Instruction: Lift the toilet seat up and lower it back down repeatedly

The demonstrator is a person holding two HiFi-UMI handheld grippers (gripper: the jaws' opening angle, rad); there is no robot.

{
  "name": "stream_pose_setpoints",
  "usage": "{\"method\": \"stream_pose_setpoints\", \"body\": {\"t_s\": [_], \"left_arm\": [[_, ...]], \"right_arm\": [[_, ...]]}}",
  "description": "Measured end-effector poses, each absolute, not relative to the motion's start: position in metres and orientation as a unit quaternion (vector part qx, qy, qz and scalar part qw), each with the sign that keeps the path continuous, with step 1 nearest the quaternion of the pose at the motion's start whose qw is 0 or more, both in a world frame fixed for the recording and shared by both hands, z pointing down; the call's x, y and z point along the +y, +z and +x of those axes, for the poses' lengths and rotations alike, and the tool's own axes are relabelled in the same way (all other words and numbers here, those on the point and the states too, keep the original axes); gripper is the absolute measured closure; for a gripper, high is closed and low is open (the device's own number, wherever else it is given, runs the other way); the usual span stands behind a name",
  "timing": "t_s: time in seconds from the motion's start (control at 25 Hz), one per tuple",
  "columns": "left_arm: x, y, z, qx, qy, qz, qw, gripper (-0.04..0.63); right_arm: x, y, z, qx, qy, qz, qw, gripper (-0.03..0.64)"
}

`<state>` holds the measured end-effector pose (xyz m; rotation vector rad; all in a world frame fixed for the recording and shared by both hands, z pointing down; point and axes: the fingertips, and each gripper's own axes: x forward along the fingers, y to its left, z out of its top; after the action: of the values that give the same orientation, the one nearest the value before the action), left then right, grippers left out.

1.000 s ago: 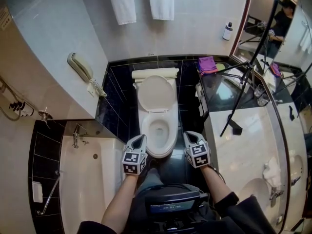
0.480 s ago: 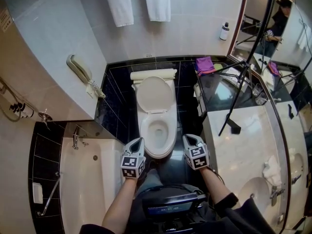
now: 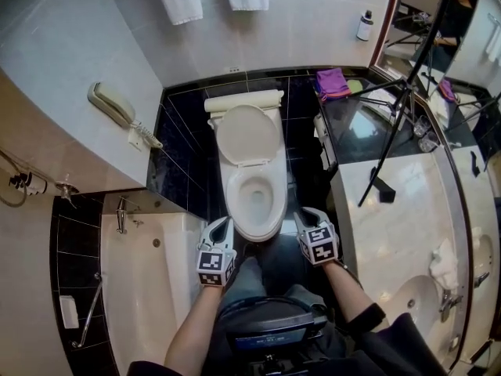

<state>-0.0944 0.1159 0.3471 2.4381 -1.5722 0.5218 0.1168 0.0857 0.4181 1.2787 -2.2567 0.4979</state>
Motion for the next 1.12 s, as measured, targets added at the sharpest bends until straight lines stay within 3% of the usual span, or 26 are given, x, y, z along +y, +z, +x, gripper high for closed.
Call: {"method": "stream_pose_setpoints", "body": {"t_s": [0.32, 0.8, 1.12], "left_arm": [[0.089, 0.408, -0.094, -0.502, 0.207, 0.833, 0.106, 0.603], [0.035, 0.560, -0.086, -0.495, 0.219, 0.835, 0.097, 0.603], [0.036, 0.647, -0.093, -0.514, 0.219, 0.819, 0.132, 0.603]], "right_arm": [[0.065, 0.523, 0.112, -0.785, 0.344, 0.471, 0.206, 0.426], [0.032, 0.770, 0.108, -0.714, 0.496, 0.451, 0.202, 0.423], [0.035, 0.900, 0.099, -0.656, 0.598, 0.438, 0.143, 0.423]]}}
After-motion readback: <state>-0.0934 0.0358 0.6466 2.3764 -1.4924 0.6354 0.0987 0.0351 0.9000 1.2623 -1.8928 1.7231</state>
